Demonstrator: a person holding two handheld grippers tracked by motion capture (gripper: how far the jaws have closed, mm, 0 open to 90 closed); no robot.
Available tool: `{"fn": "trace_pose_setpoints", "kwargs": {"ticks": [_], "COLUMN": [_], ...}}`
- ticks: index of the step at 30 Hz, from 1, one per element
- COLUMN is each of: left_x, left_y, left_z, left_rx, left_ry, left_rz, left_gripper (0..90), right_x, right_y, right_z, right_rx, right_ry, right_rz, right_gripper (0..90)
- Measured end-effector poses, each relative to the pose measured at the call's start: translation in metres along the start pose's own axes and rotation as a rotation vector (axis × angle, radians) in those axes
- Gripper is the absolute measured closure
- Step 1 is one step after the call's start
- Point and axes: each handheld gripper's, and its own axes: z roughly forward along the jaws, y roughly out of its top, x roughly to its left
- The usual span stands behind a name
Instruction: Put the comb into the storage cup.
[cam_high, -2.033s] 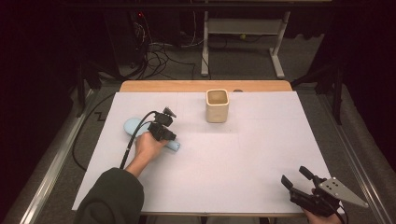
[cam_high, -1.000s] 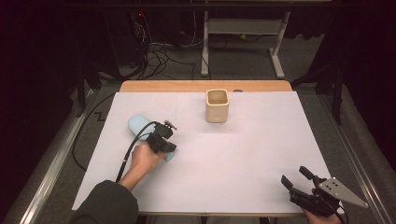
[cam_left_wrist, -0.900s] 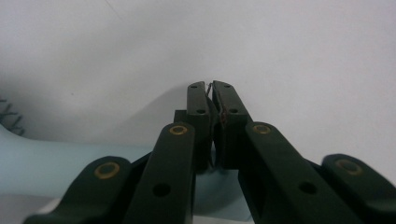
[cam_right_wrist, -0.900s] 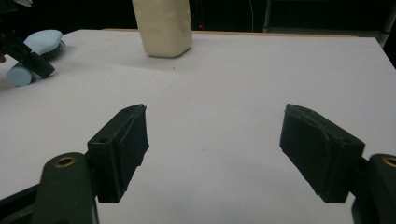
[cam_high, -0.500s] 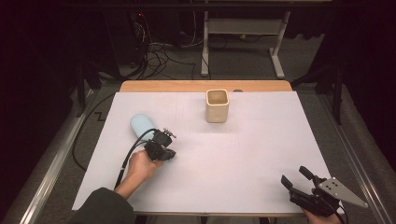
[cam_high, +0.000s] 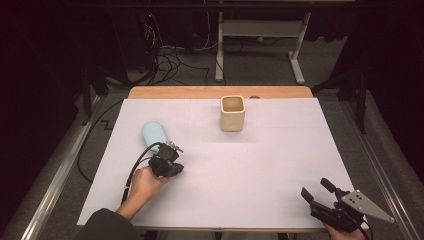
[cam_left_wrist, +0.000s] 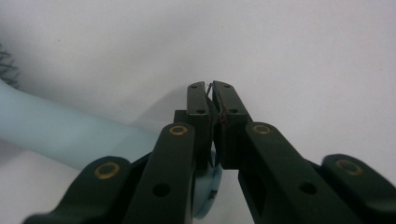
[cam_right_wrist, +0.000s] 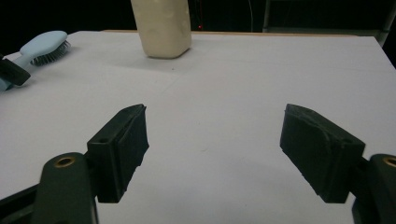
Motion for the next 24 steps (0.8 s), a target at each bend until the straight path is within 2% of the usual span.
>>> {"fn": "trace_pose_setpoints", "kwargs": {"ticks": [14,17,24], "left_x": [-0.001,-0.003,-0.001], "left_y": [-0.010,-0.011,-0.015], "left_z": [-0.008,-0.009,-0.012], "left_rx": [-0.010,-0.014,-0.018], "left_ry": [0.003,0.020,0.002], "left_rz": [-0.010,-0.010,-0.028], "left_gripper": [86.0,85.9,85.9], "right_x": [0.002,0.001,0.002], "right_y": [0.000,0.000,0.000], "right_z": [0.001,0.001,0.002], "right_rx": [0.001,0.001,0.006], "right_ry": [0.006,0.005,0.003], "right_rz": [-0.007,-0.004,-0.010], "right_gripper": [24.1,24.1,24.1]}}
